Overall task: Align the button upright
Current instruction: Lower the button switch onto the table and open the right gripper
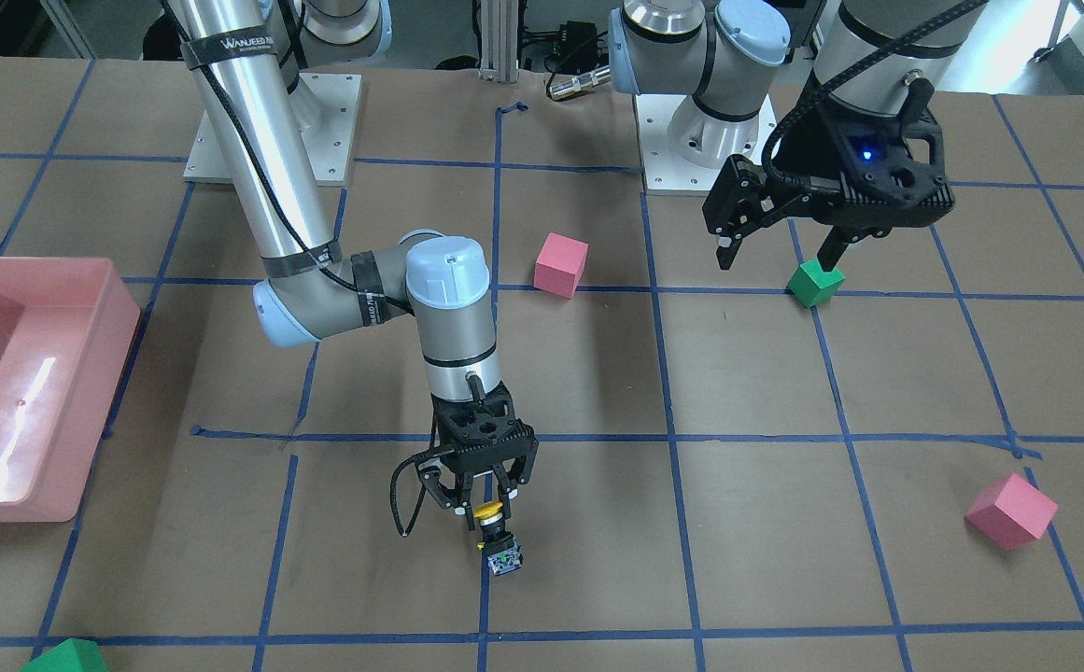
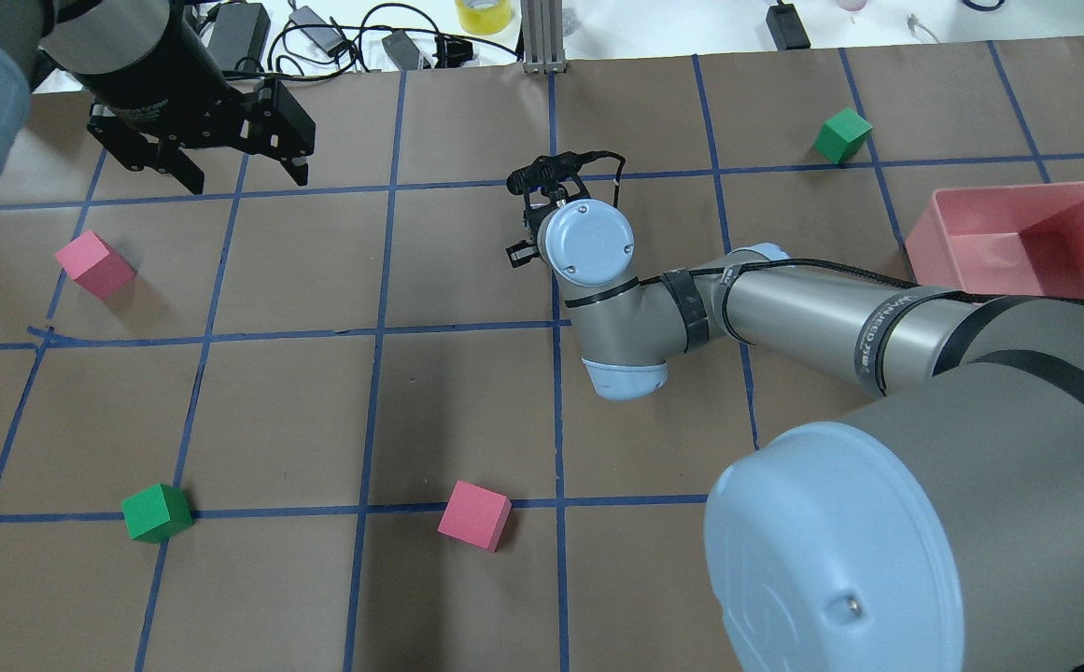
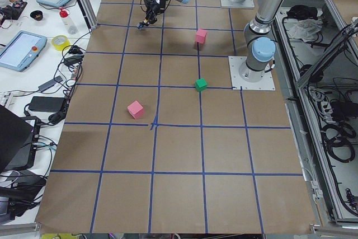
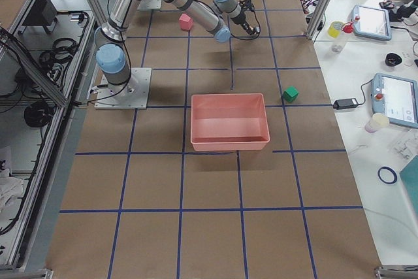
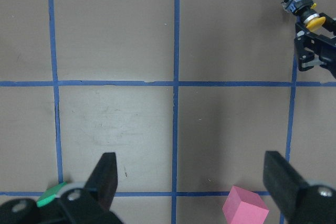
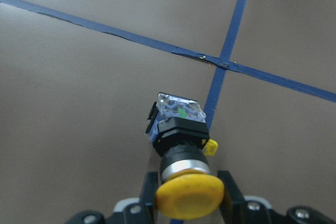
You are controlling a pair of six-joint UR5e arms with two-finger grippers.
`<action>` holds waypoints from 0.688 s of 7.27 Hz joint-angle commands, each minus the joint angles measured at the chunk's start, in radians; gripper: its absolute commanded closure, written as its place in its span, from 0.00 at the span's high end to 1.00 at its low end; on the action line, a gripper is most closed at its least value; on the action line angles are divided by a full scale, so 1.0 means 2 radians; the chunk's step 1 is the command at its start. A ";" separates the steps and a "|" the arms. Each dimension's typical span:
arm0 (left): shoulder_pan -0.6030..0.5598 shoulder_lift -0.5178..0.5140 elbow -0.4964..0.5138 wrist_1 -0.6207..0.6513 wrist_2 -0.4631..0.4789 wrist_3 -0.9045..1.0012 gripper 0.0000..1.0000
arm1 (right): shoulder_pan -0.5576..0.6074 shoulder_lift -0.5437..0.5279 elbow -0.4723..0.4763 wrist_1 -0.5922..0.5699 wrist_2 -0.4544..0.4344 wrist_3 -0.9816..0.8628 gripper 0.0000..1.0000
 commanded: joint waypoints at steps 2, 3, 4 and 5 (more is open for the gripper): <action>0.000 0.000 0.000 0.000 0.000 0.000 1.00 | 0.008 0.000 0.000 0.002 0.001 0.023 0.23; 0.000 0.000 0.000 0.000 0.000 0.000 1.00 | 0.008 0.000 -0.001 0.002 0.001 0.025 0.42; 0.000 0.000 0.000 0.000 0.000 0.000 1.00 | 0.008 0.000 -0.001 0.002 0.001 0.025 0.57; 0.000 0.000 0.000 0.000 0.000 0.000 1.00 | 0.008 0.000 -0.001 0.002 0.001 0.026 0.80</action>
